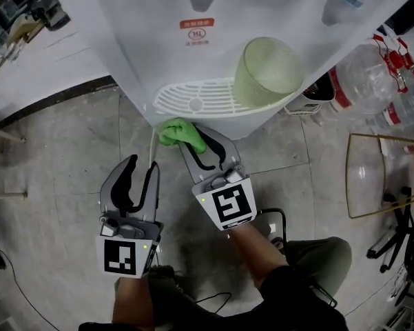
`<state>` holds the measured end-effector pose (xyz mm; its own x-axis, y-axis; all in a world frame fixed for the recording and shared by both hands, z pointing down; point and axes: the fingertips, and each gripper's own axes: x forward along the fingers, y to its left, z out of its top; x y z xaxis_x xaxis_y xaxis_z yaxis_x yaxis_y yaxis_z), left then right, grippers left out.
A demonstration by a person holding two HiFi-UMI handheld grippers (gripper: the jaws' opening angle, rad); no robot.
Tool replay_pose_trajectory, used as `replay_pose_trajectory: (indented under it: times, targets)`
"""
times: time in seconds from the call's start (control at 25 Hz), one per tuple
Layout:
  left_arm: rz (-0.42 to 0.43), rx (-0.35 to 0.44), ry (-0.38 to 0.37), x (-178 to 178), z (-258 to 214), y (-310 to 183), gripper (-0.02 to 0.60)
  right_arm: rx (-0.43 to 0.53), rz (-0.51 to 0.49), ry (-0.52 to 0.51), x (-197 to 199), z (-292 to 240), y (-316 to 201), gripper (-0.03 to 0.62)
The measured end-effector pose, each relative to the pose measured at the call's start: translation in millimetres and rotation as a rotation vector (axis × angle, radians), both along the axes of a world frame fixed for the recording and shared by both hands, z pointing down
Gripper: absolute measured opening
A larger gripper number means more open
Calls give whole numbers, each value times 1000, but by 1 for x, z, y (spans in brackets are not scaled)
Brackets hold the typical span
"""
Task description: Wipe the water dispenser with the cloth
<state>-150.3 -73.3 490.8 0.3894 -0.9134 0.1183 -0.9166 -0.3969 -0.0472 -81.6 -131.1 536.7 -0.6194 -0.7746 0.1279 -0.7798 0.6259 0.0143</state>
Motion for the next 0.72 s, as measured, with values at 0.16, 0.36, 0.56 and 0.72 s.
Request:
replay_pose_trajectory:
  times: [0.16,0.36,0.56,0.72]
  targets:
    - [22,13,-7,8,-1,1,112,-4,83,12,57,2,-7,109]
    - [48,20,-19,21,-3,2,112,33,182,63,135,2,-17,109]
    - [74,26,10,35,-2,-1,112,35,339,47,207,2,-24,110]
    - [78,37,-7,38,-2,-1,111,9,496,14,256,6,-30,109]
